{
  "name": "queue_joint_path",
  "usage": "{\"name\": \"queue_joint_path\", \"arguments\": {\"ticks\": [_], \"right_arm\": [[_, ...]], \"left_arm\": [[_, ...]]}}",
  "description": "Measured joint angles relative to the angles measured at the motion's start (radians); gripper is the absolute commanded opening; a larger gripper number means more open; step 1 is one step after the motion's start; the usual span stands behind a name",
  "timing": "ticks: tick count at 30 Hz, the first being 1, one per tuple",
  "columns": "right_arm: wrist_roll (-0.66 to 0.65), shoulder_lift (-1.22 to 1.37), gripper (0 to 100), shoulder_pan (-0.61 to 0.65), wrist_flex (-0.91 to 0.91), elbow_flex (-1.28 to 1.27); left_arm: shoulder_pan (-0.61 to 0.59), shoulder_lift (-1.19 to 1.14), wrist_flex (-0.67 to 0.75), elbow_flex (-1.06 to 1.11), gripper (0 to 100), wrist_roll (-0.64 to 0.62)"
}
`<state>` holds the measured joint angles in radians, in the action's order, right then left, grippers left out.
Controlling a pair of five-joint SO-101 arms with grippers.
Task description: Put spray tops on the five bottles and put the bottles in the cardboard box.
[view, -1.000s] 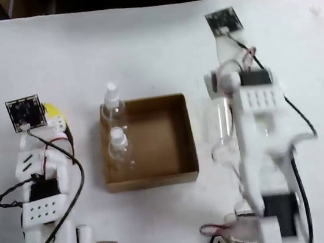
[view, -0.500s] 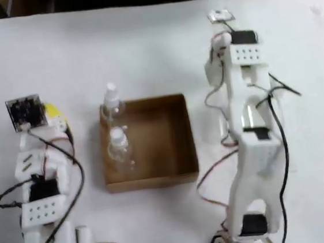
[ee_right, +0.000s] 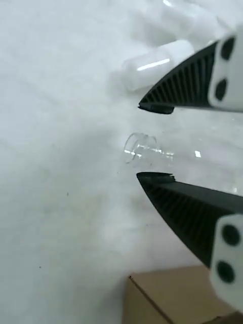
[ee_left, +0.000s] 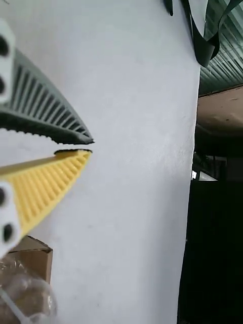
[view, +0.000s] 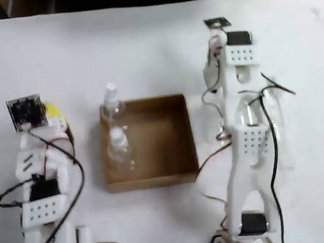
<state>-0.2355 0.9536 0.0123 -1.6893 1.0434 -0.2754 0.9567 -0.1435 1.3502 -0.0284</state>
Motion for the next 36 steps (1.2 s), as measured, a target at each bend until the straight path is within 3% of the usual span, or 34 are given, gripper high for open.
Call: {"name": "queue_joint_path", "arguments": {"ticks": [8, 14, 27, 32, 36], "right_arm": [[0.0, 0.002, 5.0, 0.0, -0.002, 0.0], [-0.031, 0.002, 10.8, 0.002, -0.002, -0.046], [-0.066, -0.002, 11.6, 0.0, -0.003, -0.061], [-0.069, -0.044, 19.2, 0.0, -0.008, -0.109], [-0.072, -0.052, 18.0, 0.002, -0.008, -0.153]], "left_arm": [[0.0, 0.0, 0.0, 0.0, 2, 0.0], [0.0, 0.0, 0.0, 0.0, 2, 0.0], [0.0, 0.0, 0.0, 0.0, 2, 0.0], [0.0, 0.0, 0.0, 0.0, 2, 0.0], [0.0, 0.0, 0.0, 0.0, 2, 0.0]]}}
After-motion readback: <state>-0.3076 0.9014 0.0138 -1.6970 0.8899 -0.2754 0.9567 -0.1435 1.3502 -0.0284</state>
